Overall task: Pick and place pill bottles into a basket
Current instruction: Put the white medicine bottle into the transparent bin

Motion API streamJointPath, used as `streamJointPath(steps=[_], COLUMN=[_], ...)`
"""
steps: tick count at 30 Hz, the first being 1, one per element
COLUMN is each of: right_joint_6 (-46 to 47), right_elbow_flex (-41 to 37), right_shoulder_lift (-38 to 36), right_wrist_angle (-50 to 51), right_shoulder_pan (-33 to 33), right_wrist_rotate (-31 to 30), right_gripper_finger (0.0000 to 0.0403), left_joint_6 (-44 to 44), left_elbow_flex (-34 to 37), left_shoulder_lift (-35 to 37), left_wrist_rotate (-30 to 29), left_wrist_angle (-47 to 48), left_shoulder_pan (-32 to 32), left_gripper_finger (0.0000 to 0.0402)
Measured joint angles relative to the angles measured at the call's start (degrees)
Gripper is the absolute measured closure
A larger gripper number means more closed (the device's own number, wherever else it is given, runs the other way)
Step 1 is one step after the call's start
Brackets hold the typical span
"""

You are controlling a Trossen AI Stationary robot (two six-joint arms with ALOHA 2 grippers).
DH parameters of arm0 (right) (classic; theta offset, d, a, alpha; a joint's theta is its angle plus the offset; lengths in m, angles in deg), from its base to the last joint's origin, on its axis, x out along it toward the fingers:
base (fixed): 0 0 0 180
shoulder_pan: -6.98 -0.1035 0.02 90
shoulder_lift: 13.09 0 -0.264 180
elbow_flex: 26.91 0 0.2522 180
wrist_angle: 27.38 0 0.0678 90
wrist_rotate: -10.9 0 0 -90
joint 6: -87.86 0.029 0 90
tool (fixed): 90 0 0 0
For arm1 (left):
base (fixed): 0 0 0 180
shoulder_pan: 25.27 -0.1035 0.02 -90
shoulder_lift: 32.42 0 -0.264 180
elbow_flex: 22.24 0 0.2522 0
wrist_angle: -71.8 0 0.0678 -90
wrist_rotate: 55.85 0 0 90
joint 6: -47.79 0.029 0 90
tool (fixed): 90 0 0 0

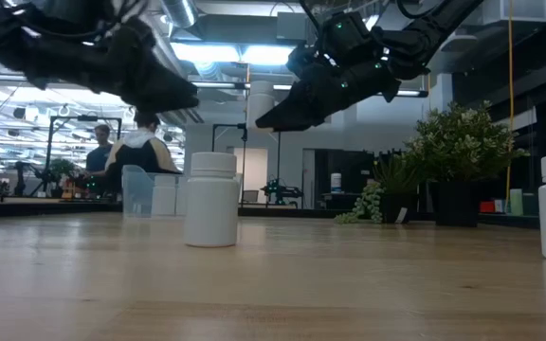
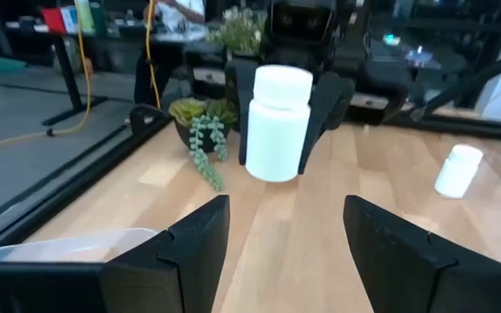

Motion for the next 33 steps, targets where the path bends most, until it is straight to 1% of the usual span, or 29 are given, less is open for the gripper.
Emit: streamJointPath(steps=[6,11,15,20,25,30,33], right_joint_6=[-0.27,-1.41,-1.55,-1.62,-1.62,-1.46,-1.44], right_elbow_flex=[0.0,0.0,0.0,0.0,0.0,0.0,0.0], right_shoulder_lift=[0.02,0.12,0.15,0.15,0.15,0.17,0.17], right_wrist_angle=[-1.22,-1.03,-0.97,-1.17,-1.79,-1.89,-1.88], right_shoulder_pan=[-0.82,-1.56,-1.6,-1.6,-1.6,-1.53,-1.55], right_wrist_rotate=[-0.02,-0.02,-0.02,-0.02,-0.02,-0.18,-0.21], right_gripper_finger=[0.0241,0.0241,0.0241,0.0241,0.0241,0.0241,0.0241], left_joint_6=[1.22,1.8,2.88,3.79,3.8,6.33,6.41], left_elbow_flex=[-6.33,-10.55,-13.26,-14.98,-18.26,-22.13,-23.79], left_shoulder_lift=[-10.32,-15.26,-16.3,-16.26,-17.5,-19.95,-21.05], left_wrist_rotate=[-0.07,-0.14,0.02,0.16,0.19,0.34,0.53], left_wrist_angle=[0.05,0.08,0.01,0.55,6.37,8.96,10.47], left_shoulder_pan=[0.06,0.02,0.0,0.0,0.0,0.02,0.06], left_gripper_finger=[0.0182,0.0177,0.0167,0.0162,0.0162,0.0162,0.0162])
